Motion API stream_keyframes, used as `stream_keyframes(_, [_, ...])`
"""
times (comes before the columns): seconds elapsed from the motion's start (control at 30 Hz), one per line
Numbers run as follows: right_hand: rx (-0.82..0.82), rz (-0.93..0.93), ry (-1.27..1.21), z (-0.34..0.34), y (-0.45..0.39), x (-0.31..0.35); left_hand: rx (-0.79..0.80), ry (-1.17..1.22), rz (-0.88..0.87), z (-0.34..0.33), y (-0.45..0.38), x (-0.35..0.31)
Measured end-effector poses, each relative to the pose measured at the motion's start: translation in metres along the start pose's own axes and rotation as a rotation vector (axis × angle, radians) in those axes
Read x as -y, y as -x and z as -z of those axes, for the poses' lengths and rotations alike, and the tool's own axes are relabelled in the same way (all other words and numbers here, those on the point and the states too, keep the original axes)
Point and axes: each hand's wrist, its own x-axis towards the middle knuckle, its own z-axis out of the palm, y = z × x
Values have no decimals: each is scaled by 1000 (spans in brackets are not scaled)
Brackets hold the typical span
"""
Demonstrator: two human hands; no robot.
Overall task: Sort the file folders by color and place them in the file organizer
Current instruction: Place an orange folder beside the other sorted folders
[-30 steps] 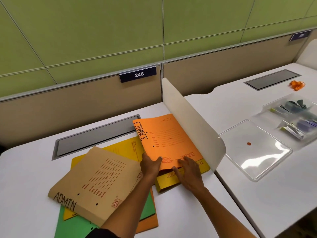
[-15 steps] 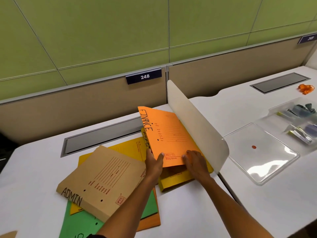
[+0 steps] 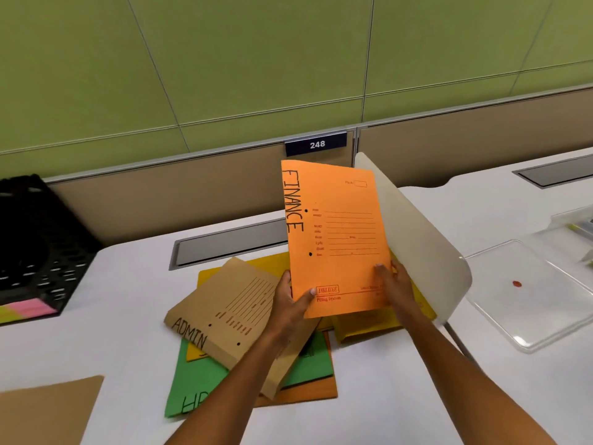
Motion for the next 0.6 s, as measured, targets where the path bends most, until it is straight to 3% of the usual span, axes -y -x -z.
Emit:
stream_keyframes(0.2, [-37, 39, -130, -31, 52, 15, 78, -40, -25, 50, 32, 0])
stream_keyframes(0.6, [5, 108, -105, -135, 174, 26, -22, -286, -107, 160, 125, -5])
